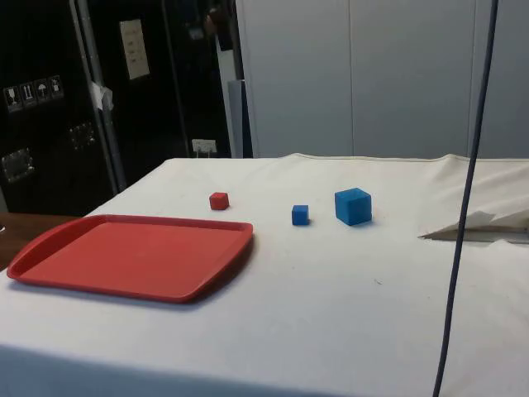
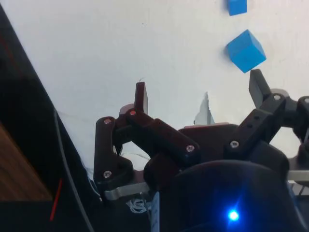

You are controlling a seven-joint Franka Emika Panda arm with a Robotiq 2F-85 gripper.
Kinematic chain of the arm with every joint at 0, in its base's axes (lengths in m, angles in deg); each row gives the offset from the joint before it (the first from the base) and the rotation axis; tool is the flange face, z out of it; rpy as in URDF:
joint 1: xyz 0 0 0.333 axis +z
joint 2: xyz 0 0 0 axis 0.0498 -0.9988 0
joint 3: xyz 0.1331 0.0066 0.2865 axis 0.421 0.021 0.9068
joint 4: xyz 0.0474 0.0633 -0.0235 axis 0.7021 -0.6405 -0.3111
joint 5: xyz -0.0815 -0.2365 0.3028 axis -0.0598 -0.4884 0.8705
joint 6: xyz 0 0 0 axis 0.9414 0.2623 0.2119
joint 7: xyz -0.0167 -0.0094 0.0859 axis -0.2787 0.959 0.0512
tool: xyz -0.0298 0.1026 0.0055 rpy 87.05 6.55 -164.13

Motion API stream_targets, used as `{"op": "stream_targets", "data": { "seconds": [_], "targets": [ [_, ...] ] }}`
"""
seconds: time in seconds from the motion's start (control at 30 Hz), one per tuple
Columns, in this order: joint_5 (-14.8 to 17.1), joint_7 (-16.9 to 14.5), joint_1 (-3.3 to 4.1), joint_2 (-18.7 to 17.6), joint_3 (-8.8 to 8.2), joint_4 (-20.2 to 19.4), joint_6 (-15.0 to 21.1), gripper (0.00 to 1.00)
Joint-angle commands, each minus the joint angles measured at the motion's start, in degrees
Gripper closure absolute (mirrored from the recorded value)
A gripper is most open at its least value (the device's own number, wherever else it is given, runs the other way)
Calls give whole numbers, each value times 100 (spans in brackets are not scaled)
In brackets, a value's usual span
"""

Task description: Pick up the largest block and place it onto the tray.

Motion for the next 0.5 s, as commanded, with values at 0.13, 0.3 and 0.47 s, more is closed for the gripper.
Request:
{"op": "stream_targets", "data": {
  "seconds": [0.13, 0.3, 0.47],
  "targets": [
    [-57, -29, -11, 52, -29, -212, 126, 0],
    [-92, -80, -29, 103, -69, -435, 229, 0],
    [-183, -109, -34, 223, -126, -762, 372, 0]
  ]
}}
